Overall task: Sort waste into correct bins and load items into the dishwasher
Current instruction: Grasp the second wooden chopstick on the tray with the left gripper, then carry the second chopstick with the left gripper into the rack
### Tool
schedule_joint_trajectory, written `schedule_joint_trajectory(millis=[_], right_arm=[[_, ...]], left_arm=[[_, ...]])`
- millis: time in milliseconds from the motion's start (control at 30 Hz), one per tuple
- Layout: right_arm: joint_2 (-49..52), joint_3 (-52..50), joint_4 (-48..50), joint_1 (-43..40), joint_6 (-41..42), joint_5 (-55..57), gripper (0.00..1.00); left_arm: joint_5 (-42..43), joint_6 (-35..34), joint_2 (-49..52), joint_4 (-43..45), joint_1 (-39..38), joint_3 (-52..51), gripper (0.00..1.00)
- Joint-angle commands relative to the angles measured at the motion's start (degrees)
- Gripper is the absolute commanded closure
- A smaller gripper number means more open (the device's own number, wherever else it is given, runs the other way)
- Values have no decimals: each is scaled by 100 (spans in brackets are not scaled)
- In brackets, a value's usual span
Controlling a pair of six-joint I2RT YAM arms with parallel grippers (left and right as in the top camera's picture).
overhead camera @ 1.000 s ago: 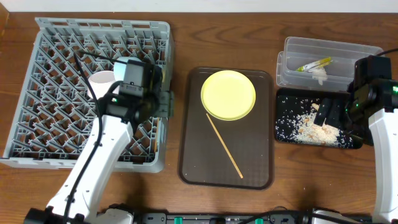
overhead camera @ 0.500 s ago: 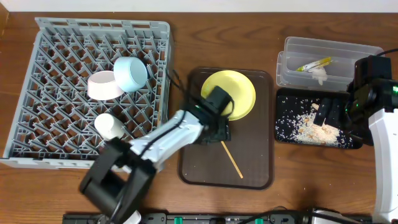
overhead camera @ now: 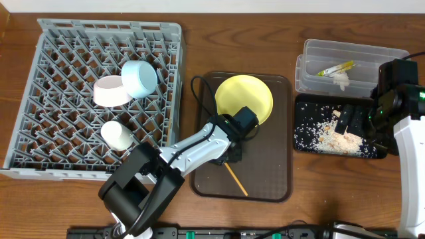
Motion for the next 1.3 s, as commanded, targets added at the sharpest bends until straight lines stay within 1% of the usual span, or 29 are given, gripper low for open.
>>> schedule_joint_trajectory(millis=[0, 33, 167, 233, 267, 433, 567, 667, 700, 800, 867, 933, 967, 1033, 1067, 1167, 1267], right_arm=[[-7, 94, -4, -20, -68, -44, 1], [-7, 94, -4, -20, -68, -42, 1], [-7, 94, -7, -20, -68, -42, 1], [-7, 94, -7, -20, -68, -44, 1], [-7, 94, -9, -20, -70, -44, 1], [-7, 94, -26, -22, -133, -42, 1], [-7, 94, -26, -20, -175, -42, 1], [-7, 94, -24, -22, -173, -42, 1], [-7, 94, -26, -20, -173, -44, 1], [-7, 94, -26, -20, -173, -42, 1], [-7, 94, -26, -20, -173, -44, 1], [-7, 94, -22, -22, -173, -44, 1], [-7, 94, -20, -22, -173, -44, 1], [-7, 94, -22, -20, -173, -44, 1], [-7, 94, -22, -20, -173, -44, 1], [-7, 94, -28, -20, -170, -46, 1], [-7, 94, -24, -22, -173, -114, 1]], left_arm=[[-221, -39, 247, -83, -11, -61, 71], [-223, -39, 247, -83, -11, -61, 71], [-225, -37, 247, -57, -9, -61, 86], [-225, -37, 245, -22, -7, -61, 87], [-225, -37, 245, 7, 7, -61, 91], [-225, 70, 155, 85, 210, -26, 92], [-227, 494, -315, 35, 444, -11, 92], [-223, 1187, -1032, -50, 678, -2, 92], [-223, 1670, -1405, -177, 822, 55, 92], [-221, 2129, -1902, -503, 1156, 243, 92], [-221, 2605, -2251, -857, 1532, 485, 92], [-221, 3025, -2409, -1128, 1845, 728, 92], [-221, 3377, -2461, -1311, 2184, 981, 92], [-221, 3689, -2455, -1325, 2566, 1156, 92], [-221, 3969, -2450, -1202, 2868, 1165, 92], [-214, 4072, -2356, -946, 3320, 1165, 92], [155, 4214, -2135, -680, 3574, 1163, 92]])
